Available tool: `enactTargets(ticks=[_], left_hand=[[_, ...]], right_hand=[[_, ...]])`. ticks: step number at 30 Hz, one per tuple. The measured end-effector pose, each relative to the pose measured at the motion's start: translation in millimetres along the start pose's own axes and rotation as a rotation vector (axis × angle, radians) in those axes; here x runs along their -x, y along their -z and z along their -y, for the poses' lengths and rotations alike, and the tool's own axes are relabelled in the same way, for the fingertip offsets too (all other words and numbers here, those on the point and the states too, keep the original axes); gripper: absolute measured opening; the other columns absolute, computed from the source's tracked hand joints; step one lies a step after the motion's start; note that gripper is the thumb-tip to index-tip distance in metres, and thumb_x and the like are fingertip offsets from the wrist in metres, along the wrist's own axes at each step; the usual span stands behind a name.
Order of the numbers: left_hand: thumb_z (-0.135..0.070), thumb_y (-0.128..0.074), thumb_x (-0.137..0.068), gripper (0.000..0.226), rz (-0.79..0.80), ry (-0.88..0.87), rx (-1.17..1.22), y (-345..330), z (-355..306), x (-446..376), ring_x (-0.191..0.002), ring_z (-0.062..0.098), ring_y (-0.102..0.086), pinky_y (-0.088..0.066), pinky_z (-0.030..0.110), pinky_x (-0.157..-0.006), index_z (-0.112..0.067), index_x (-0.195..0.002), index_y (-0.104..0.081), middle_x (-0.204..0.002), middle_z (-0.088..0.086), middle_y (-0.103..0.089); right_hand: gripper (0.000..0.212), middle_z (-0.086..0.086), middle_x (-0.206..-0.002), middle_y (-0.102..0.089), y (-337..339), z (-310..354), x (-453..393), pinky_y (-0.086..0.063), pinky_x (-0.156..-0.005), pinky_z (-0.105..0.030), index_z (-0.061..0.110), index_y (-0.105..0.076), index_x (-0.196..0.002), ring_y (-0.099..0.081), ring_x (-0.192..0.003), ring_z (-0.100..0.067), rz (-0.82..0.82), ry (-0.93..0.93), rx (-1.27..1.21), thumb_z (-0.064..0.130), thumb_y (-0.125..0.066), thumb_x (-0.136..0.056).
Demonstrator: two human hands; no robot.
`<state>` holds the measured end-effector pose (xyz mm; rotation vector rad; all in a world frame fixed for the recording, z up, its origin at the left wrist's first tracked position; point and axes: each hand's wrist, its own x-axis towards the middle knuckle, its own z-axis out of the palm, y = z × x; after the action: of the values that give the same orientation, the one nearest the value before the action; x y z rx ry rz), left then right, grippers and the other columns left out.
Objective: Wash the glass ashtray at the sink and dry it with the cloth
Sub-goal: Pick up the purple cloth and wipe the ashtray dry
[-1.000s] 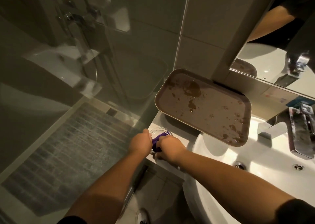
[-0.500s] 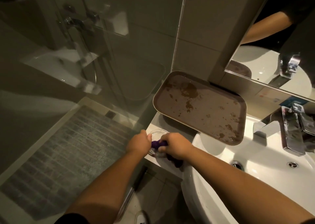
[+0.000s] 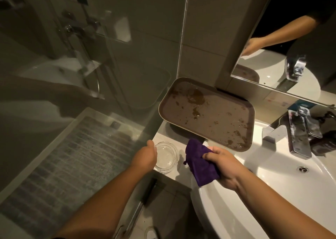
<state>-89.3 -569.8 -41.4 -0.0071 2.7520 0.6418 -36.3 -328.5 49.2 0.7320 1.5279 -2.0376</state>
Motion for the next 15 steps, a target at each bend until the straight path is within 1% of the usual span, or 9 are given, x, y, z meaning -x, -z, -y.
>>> enactTargets(ticks=[2, 4, 5, 6, 8, 9, 11, 12, 15], left_hand=[[-0.02, -0.032, -0.102, 0.023, -0.016, -0.002, 0.154, 11.3, -2.2, 10.7, -0.083, 0.032, -0.061, -0.046, 0.037, -0.068, -0.004, -0.111, -0.047, -0.096, 0.017, -0.066], [-0.016, -0.035, -0.1, 0.022, -0.047, -0.016, 0.332, 25.1, -7.8, 24.4, -0.087, 0.026, -0.061, -0.046, 0.032, -0.071, -0.008, -0.11, -0.053, -0.095, 0.01, -0.066], [-0.014, -0.037, -0.099, 0.019, -0.06, -0.025, 0.408, 32.2, -12.1, 31.9, -0.084, 0.02, -0.061, -0.043, 0.029, -0.068, -0.01, -0.106, -0.055, -0.09, 0.006, -0.067], [-0.013, -0.038, -0.098, 0.017, -0.069, -0.035, 0.478, 39.5, -17.2, 39.1, -0.078, 0.012, -0.06, -0.04, 0.027, -0.065, -0.012, -0.1, -0.055, -0.084, 0.001, -0.067], [-0.016, -0.039, -0.098, 0.018, -0.064, -0.06, 0.588, 54.3, -29.7, 52.9, -0.064, -0.002, -0.055, -0.037, 0.025, -0.064, -0.017, -0.09, -0.055, -0.075, -0.005, -0.068], [-0.019, -0.039, -0.098, 0.02, -0.051, -0.084, 0.615, 61.1, -36.9, 59.6, -0.059, -0.003, -0.052, -0.037, 0.027, -0.064, -0.021, -0.088, -0.055, -0.075, -0.006, -0.07], [-0.024, -0.038, -0.098, 0.021, -0.049, -0.149, 0.631, 73.7, -52.2, 72.1, -0.055, -0.002, -0.049, -0.039, 0.03, -0.064, -0.024, -0.085, -0.055, -0.074, -0.008, -0.069], [-0.028, -0.038, -0.099, 0.023, -0.074, -0.18, 0.627, 80.3, -59.7, 77.4, -0.056, -0.001, -0.05, -0.04, 0.03, -0.064, -0.024, -0.084, -0.055, -0.071, -0.008, -0.068], [-0.04, -0.035, -0.096, 0.033, -0.19, -0.222, 0.605, 102.6, -76.7, 90.0, -0.057, 0.0, -0.052, -0.039, 0.027, -0.063, -0.024, -0.073, -0.053, -0.063, -0.012, -0.064]], right_hand=[[0.015, -0.02, -0.09, -0.073, 1.8, -0.7, 6.7, -0.059, -0.059, -0.037, 0.007, -0.057, -0.103, -0.073, -0.073, -0.029, -0.011, 0.084, 0.118, -0.001, -0.057, -0.09], [0.021, -0.009, -0.096, -0.071, 5.0, 2.3, 12.6, -0.062, -0.065, -0.038, 0.024, -0.057, -0.102, -0.072, -0.079, -0.022, -0.071, 0.283, 0.462, 0.005, -0.057, -0.092], [0.029, 0.002, -0.096, -0.068, 5.0, 6.5, 15.7, -0.062, -0.067, -0.033, 0.037, -0.055, -0.101, -0.07, -0.084, -0.017, -0.087, 0.392, 0.651, 0.01, -0.056, -0.093], [0.038, 0.013, -0.096, -0.066, 3.2, 12.6, 19.7, -0.059, -0.068, -0.025, 0.05, -0.052, -0.101, -0.067, -0.088, -0.009, -0.078, 0.497, 0.79, 0.013, -0.055, -0.094], [0.054, 0.026, -0.1, -0.064, -6.0, 28.2, 29.9, -0.051, -0.068, -0.011, 0.066, -0.046, -0.108, -0.06, -0.096, 0.006, -0.024, 0.655, 0.892, 0.014, -0.052, -0.095], [0.059, 0.031, -0.103, -0.063, -12.0, 36.9, 34.3, -0.048, -0.07, -0.007, 0.07, -0.044, -0.11, -0.058, -0.098, 0.009, 0.009, 0.707, 0.906, 0.012, -0.05, -0.095], [0.061, 0.035, -0.105, -0.062, -25.0, 52.8, 40.8, -0.047, -0.074, -0.006, 0.07, -0.048, -0.112, -0.06, -0.097, 0.007, 0.068, 0.752, 0.885, 0.012, -0.049, -0.095], [0.056, 0.033, -0.105, -0.064, -31.2, 59.7, 43.3, -0.049, -0.076, -0.01, 0.066, -0.053, -0.112, -0.062, -0.096, 0.004, 0.091, 0.751, 0.853, 0.013, -0.049, -0.095], [0.039, 0.018, -0.107, -0.071, -41.3, 76.1, 48.1, -0.054, -0.086, -0.03, 0.044, -0.068, -0.114, -0.066, -0.097, -0.006, 0.139, 0.705, 0.691, 0.019, -0.051, -0.089]])
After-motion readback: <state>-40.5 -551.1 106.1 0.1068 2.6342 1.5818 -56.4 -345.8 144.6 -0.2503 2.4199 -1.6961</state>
